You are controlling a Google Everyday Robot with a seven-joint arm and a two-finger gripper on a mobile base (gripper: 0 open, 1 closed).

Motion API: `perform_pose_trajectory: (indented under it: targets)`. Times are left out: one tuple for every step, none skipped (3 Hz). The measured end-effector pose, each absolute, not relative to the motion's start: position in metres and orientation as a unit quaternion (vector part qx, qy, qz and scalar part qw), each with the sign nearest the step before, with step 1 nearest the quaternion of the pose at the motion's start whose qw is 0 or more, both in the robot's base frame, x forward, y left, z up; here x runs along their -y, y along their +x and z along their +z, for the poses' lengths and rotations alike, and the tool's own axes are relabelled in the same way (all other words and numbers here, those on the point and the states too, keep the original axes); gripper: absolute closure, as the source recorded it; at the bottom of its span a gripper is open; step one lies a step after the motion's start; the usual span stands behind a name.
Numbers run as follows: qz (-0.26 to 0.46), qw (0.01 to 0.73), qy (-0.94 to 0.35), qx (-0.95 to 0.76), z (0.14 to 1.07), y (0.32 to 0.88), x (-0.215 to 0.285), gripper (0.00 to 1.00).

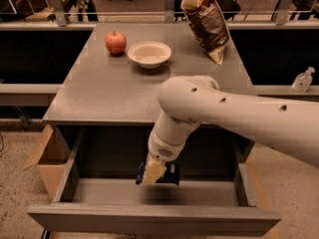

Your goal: Place rxbar blueberry into top drawer

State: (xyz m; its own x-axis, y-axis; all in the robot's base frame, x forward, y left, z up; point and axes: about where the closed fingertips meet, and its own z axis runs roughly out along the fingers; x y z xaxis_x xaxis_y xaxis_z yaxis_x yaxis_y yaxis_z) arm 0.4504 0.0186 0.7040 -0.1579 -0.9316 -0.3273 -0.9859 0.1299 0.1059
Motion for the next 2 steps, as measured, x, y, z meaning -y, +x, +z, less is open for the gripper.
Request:
perform_pose_trajectory:
  targets:
    - [0.145, 0.089, -0.633, -0.755, 0.673, 0.453, -0.018, 1.00]
    - [0.145, 0.104, -0.607, -0.775, 0.641, 0.460, -0.015, 1.00]
